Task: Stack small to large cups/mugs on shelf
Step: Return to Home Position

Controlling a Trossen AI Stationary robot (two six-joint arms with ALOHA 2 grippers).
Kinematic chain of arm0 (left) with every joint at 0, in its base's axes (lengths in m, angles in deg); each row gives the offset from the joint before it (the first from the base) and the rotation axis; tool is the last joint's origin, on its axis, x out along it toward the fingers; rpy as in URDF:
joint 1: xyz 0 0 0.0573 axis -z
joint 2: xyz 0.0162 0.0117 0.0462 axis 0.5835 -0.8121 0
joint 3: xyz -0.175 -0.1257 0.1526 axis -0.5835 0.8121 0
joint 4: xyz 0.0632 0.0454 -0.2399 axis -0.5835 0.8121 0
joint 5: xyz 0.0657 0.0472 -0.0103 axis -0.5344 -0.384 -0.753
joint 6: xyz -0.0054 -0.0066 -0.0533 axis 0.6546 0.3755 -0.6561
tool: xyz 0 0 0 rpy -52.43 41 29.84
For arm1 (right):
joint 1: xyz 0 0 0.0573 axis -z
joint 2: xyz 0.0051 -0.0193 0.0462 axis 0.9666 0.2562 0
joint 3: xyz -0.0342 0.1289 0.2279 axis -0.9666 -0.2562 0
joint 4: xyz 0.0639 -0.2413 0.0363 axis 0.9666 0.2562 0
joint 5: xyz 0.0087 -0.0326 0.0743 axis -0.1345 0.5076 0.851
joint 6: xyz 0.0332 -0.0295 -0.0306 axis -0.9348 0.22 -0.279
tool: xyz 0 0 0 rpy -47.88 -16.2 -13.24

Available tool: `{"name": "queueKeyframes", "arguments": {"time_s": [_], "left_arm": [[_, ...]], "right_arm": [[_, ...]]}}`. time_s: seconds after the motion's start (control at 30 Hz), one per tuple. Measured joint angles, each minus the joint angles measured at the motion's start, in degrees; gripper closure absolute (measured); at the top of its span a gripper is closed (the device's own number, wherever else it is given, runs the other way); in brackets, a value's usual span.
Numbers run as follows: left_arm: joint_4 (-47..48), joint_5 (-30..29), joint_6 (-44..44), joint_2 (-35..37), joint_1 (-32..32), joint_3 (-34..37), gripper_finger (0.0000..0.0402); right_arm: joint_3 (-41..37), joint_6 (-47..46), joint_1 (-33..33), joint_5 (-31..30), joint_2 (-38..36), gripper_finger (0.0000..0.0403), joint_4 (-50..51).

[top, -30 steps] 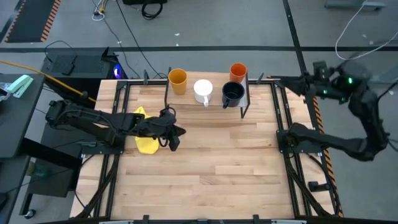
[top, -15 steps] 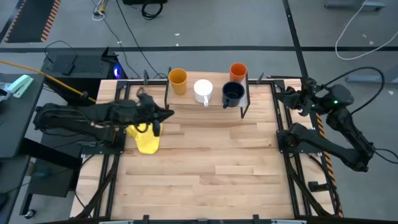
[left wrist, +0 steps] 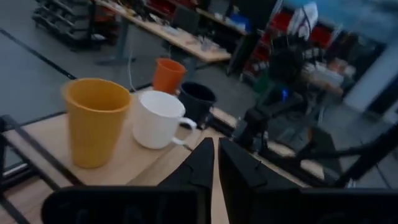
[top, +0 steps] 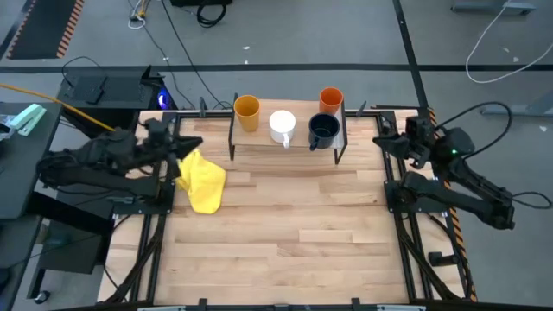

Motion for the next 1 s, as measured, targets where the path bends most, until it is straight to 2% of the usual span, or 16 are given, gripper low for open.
{"name": "queueKeyframes", "arguments": {"time_s": [0.1, 0.2, 0.33, 0.57, 0.7, 0.83, 1.0], "left_arm": [[-1.07, -1.50, -1.25, 4.61, -0.02, 3.32, 0.0374], [-6.87, -1.41, -1.39, 9.23, -0.02, 9.41, 0.0370], [-14.10, 0.13, -2.32, 13.89, 0.00, 15.82, 0.0364], [-17.32, 1.34, -2.46, 16.77, 0.00, 19.60, 0.0363], [-23.93, 4.40, 0.26, 17.98, 0.00, 21.84, 0.0369], [-28.42, 5.50, 2.23, 19.75, 0.02, 24.25, 0.0373], [-33.79, 6.41, 1.75, 22.86, 0.00, 29.49, 0.0373]], "right_arm": [[-1.71, -0.28, -1.89, -1.92, -1.62, 0.0331, -2.22], [-2.31, 0.17, -3.41, -2.35, -3.36, 0.0331, -5.93], [-2.39, 0.41, -4.53, -2.47, -4.91, 0.0331, -6.18], [-5.18, 4.37, -7.06, -7.38, -6.16, 0.0331, -8.67], [-11.84, 4.28, -8.20, -10.53, -9.21, 0.0331, -20.51], [-17.51, 2.00, -8.27, -10.46, -11.26, 0.0331, -35.24], [-22.05, -0.10, -8.27, -11.30, -13.12, 0.0331, -40.24]]}}
